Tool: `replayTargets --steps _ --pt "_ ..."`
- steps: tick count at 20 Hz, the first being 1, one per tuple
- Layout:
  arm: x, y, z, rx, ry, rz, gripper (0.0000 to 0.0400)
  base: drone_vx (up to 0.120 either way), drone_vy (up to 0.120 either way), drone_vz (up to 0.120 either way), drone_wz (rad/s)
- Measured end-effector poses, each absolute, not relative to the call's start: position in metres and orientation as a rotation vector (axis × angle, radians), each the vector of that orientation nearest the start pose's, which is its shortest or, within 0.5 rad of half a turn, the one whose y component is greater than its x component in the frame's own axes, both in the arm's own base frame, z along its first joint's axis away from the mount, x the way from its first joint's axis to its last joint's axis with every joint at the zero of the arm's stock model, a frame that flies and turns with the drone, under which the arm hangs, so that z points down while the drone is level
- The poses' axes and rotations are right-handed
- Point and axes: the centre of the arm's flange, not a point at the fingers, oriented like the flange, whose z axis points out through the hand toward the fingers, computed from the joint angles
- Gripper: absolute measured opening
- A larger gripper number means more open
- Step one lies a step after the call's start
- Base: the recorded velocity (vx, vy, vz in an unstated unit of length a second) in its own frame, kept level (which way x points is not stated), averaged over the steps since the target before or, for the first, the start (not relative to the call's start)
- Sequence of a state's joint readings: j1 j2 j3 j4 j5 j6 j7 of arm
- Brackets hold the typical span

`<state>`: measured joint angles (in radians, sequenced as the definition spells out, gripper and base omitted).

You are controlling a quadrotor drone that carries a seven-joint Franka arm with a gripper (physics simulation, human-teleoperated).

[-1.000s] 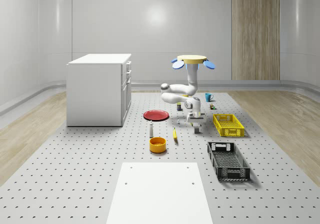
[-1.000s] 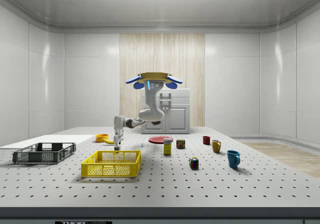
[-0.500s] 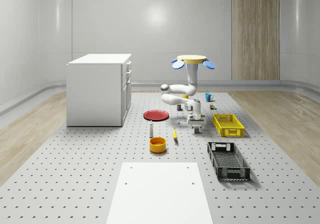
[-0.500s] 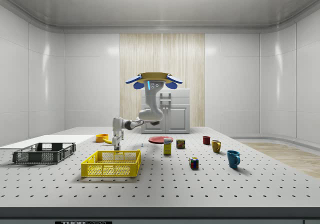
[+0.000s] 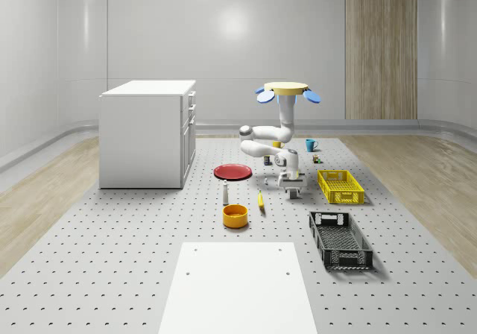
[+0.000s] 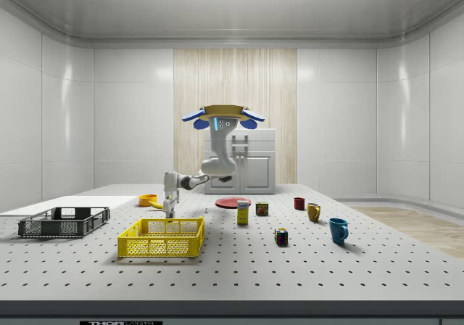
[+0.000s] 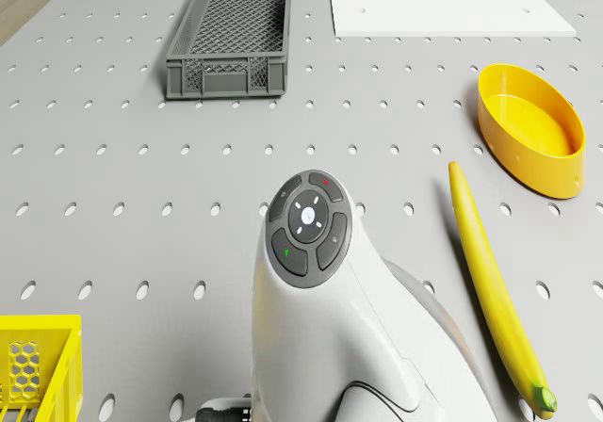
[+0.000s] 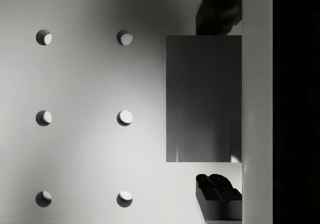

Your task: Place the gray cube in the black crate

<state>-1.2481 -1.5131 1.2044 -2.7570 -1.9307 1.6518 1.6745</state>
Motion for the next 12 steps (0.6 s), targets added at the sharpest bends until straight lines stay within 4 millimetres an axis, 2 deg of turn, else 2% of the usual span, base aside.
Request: replayTargets --steps 4,8,12 --pt "0.3274 0.0075 0.5484 0.001 -0.002 0.786 0.04 0.0 0.0 0.0 0.0" --pt "0.327 0.0078 0.5486 0.001 -0.002 0.786 0.031 0.0 0.0 0.0 0.0" --pt "0.3269 0.0079 0.5487 0.001 -0.002 0.786 0.0273 0.0 0.0 0.0 0.0"
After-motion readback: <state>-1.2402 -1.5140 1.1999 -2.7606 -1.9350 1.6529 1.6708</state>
